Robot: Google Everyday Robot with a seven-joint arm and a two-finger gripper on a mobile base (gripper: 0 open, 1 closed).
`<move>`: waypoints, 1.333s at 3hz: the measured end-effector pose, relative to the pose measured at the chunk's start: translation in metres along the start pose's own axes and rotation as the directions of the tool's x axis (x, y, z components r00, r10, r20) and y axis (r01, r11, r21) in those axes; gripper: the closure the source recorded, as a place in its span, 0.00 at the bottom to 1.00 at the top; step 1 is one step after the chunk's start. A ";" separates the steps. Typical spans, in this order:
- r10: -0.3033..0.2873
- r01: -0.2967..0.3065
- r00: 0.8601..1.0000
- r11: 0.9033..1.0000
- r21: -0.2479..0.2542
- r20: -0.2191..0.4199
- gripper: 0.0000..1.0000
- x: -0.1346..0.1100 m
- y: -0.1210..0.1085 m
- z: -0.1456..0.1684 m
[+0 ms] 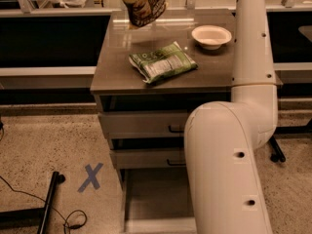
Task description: Pick brown chip bag from bottom drawer and place on counter
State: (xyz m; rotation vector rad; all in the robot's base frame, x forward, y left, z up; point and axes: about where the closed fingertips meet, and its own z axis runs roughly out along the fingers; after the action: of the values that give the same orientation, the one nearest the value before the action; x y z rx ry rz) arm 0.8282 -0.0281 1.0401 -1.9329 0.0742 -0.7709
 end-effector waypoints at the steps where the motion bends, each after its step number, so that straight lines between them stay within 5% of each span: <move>1: 0.013 -0.016 0.998 0.998 -0.057 -0.060 0.85 0.015 0.029 0.004; 2: -0.004 -0.015 0.996 0.978 -0.208 -0.094 0.54 0.022 0.077 0.021; 3: 0.020 -0.040 0.997 0.955 -0.294 -0.071 0.31 0.012 0.109 0.033; 4: 0.108 -0.077 0.992 0.934 -0.349 0.071 0.01 -0.036 0.114 0.056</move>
Offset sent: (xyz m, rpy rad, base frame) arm 0.0605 -0.0467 -0.0752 -0.2246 0.0173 -0.2833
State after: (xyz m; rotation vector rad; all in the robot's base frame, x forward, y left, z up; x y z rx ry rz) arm 0.8616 -0.0258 0.9125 -2.2768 0.2600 -0.6385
